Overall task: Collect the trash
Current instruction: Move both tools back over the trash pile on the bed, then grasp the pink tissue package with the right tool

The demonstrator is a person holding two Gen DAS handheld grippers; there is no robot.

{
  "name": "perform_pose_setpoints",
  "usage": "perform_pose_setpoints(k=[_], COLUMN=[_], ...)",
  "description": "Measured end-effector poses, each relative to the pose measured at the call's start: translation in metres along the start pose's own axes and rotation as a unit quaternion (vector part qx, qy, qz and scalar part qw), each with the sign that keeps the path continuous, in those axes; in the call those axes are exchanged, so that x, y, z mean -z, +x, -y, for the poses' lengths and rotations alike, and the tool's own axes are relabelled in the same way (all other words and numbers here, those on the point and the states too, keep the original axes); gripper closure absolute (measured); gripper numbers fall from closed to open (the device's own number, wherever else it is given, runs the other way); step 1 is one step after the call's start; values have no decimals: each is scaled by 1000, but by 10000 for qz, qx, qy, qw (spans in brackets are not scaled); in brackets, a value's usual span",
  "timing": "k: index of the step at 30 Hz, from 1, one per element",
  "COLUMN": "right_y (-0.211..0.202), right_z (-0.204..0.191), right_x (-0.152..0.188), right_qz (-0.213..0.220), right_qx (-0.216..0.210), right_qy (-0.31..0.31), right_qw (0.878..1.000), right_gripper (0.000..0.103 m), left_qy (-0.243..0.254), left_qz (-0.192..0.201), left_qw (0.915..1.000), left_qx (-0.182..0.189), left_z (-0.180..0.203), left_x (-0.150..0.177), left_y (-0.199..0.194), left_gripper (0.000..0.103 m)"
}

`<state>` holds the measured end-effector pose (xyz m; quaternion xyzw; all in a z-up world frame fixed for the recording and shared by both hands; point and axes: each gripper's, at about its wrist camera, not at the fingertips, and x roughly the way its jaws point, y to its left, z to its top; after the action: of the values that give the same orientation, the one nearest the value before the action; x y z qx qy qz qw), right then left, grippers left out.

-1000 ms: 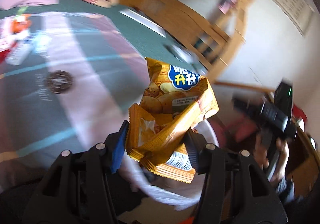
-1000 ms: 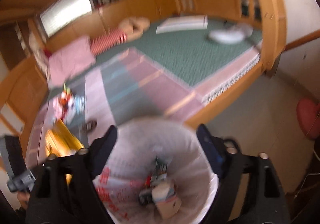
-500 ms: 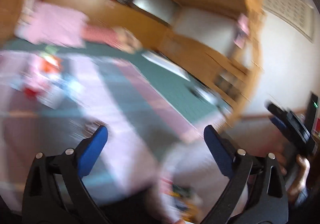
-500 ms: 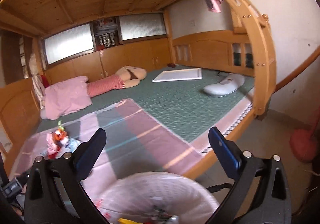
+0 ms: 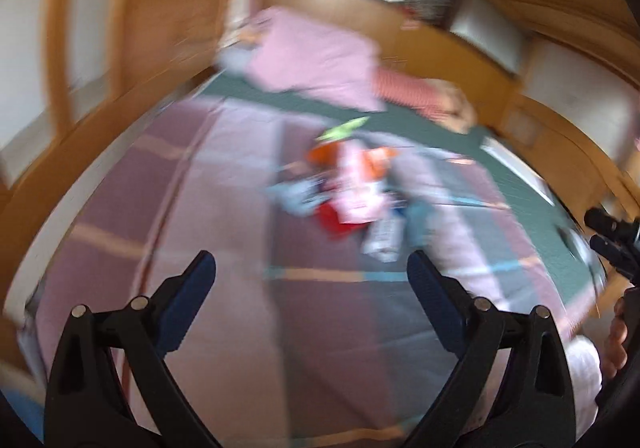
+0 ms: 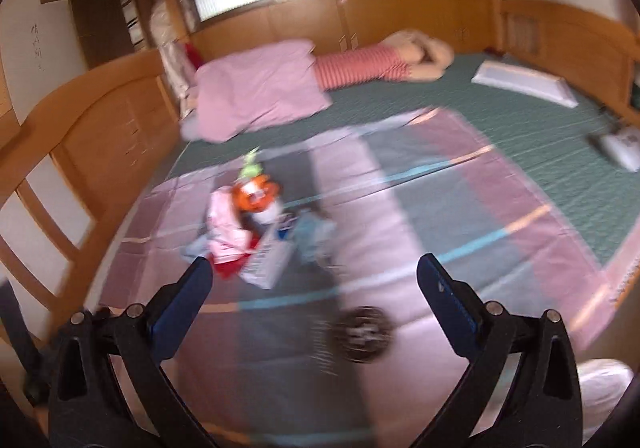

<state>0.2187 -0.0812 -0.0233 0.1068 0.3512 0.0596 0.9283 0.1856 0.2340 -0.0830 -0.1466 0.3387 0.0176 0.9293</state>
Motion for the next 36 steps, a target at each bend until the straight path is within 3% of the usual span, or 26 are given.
perform_pose_setpoints(k=[3,7,12,13,14,16,21,23,29,33,34,36], right_y=[61,142,224,232,240,246,230,214,181,173,174,178], right_z=[-49,-110,-136,-137,-141,-144,-138,-139,-144,-133,-129,-121], right_x=[-12,-18,-2,3,7,12,10,13,34,48,49,49], right_qz=[-253,-487,-776,-819,-875,-972,-1050,-1131,-1581,-1866,-1914,-2011], right_qx=[-59,174,665,711,785,878,298,49,-447,-509,-495,-459], right_qy=[49,-251,-209,-292,-527,-938,-632,-613,-794,-581,-468,-187], right_qw=[9997,9983,9945,9937,9917,9869,9920,9917,9832,9794,9791,9783], right_gripper=[3,3,3,5,17,40,67,87,89,89,87,68], left_qy=[-805,-987,-1184,-1269,-1310,-1400,-1589,-1587,-1851,-1826,-1796,-1753], left_qz=[-456,-647,-991,-1011,-1018,-1026,-1050,-1098,-1205,-1250,-1276,-1334], left_qw=[9955,9915,9855,9842,9836,9824,9785,9775,9695,9689,9690,9689], left_qx=[-181,-544,-703,-708,-706,-682,-795,-853,-1059,-1109,-1114,-1125], left_z=[-31,-48,-63,-68,-69,-72,-78,-79,-90,-89,-88,-87], left_x=[-3,3,6,6,6,5,7,8,12,14,15,17], left_y=[10,9,21,21,19,20,18,19,23,26,28,31], left_gripper=[7,7,7,7,7,7,7,7,7,7,7,7])
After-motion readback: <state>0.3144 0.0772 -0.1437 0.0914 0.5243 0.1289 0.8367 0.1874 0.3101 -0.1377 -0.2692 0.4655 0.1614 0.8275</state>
